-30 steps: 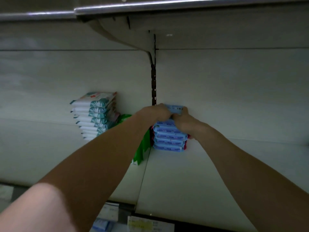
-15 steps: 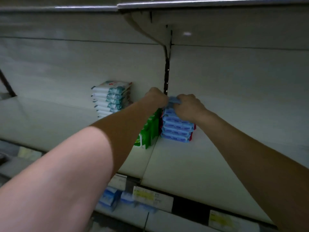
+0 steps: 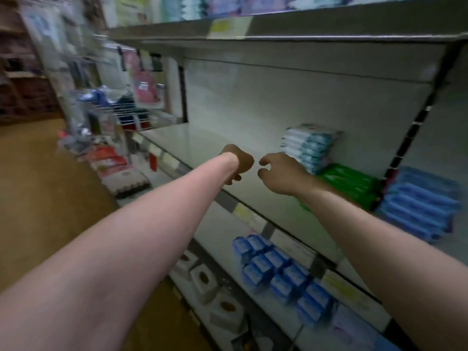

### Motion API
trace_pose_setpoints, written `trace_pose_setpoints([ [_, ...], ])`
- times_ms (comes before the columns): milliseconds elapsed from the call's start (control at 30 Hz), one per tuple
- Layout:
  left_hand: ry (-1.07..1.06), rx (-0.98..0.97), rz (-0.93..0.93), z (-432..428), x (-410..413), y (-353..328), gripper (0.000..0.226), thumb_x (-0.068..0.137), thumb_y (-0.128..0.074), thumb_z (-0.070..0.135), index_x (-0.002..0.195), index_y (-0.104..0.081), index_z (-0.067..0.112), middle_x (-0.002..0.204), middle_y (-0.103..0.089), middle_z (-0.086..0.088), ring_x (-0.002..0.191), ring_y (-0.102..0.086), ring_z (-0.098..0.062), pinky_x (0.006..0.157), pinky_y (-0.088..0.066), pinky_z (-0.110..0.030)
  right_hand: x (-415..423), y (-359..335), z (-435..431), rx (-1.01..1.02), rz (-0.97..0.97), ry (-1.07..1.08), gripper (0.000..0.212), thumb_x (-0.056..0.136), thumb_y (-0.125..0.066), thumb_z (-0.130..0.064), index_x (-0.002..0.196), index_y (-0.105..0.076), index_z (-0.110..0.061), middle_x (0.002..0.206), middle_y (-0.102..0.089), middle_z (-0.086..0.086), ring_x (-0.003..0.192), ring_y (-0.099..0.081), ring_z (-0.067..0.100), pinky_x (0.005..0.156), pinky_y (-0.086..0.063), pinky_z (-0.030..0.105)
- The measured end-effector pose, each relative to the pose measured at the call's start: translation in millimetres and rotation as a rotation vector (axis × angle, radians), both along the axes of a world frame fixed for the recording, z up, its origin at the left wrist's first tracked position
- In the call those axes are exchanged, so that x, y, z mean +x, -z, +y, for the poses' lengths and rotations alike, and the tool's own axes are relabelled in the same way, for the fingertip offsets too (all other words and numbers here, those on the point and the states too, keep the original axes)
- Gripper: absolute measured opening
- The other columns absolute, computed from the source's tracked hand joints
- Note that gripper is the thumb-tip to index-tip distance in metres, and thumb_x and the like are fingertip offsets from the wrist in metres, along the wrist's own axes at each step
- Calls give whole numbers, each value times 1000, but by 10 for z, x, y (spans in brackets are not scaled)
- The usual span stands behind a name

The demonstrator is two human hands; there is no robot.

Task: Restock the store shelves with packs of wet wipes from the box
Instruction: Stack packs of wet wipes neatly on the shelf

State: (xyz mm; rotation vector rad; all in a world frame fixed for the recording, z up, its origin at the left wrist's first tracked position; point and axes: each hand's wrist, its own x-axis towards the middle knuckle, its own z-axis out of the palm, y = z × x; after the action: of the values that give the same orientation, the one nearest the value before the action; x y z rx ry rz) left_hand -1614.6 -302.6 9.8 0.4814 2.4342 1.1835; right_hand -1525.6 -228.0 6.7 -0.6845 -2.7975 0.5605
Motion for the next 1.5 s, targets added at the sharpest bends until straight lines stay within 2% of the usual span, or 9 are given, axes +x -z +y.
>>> trace_pose_setpoints([
  [167, -213, -20, 7, -1303, -385, 82, 26, 95, -50, 18, 115, -54, 2, 91, -55, -9, 70, -54, -19, 74, -46, -31, -631, 82, -1119, 4, -34, -189, 33, 93, -48, -24, 123, -60, -17, 130, -58, 10, 118, -53, 30, 96, -45, 34],
  [333, -390, -1, -94, -2754, -596, 307, 43, 96, -48, 21, 135, -43, 3, 132, -56, -20, 115, -60, -27, 79, -48, -35, -981, 255, -2422, -2, -78, -351, 33, 93, -50, -25, 124, -59, -16, 128, -58, 8, 117, -54, 27, 97, -46, 36],
  [467, -553, -63, -121, -3788, -597, 569, 35, 95, -51, 21, 125, -50, 3, 113, -62, -13, 86, -63, -24, 69, -49, -32, -1097, 458, -3429, -9, -92, -476, 35, 95, -51, -25, 129, -55, -18, 130, -56, 7, 116, -54, 25, 97, -47, 38],
  [633, -721, -115, -196, -5040, -477, 913, 32, 94, -50, 18, 121, -53, 3, 107, -61, -12, 72, -59, -21, 67, -46, -31, -1174, 765, -4650, -12, -174, -691, 37, 95, -49, -25, 132, -54, -18, 129, -57, 6, 114, -56, 25, 95, -49, 38],
  [867, -984, -168, -344, -6651, 27, 1433, 35, 96, -49, 20, 127, -49, 4, 101, -55, -10, 67, -55, -18, 65, -47, -33, -1083, 1268, -6168, 14, -370, -997, 40, 95, -48, -25, 134, -52, -19, 130, -56, 9, 115, -54, 29, 88, -46, 30],
  [1067, -1236, -128, -502, -7574, 610, 1964, 14, 93, -50, 20, 103, -53, 11, 70, -48, -7, 54, -48, -17, 58, -44, -29, -868, 1759, -7137, 63, -535, -1239, 37, 99, -45, -22, 136, -50, -15, 132, -55, 10, 117, -53, 27, 85, -43, 30],
  [1200, -1375, -76, -604, -7899, 852, 2310, 22, 94, -50, 21, 113, -54, 10, 77, -52, -6, 62, -52, -16, 58, -45, -29, -841, 2169, -7541, 76, -609, -1339, 36, 98, -47, -20, 132, -54, -11, 134, -54, 13, 120, -53, 29, 92, -44, 31],
  [1300, -1470, -4, -646, -8044, 879, 2535, 33, 97, -51, 21, 125, -51, 6, 88, -53, -6, 69, -54, -17, 72, -48, -35, -966, 2473, -7728, 114, -660, -1400, 35, 98, -45, -18, 130, -55, -9, 133, -55, 14, 119, -53, 30, 95, -46, 34],
  [1500, -1561, 135, -826, -8181, 764, 3074, 38, 98, -50, 21, 133, -45, 9, 125, -57, -11, 111, -59, -25, 91, -49, -40, -1301, 3148, -7993, 153, -753, -1462, 38, 95, -46, -14, 133, -51, -9, 133, -52, 15, 117, -52, 30, 94, -47, 35],
])
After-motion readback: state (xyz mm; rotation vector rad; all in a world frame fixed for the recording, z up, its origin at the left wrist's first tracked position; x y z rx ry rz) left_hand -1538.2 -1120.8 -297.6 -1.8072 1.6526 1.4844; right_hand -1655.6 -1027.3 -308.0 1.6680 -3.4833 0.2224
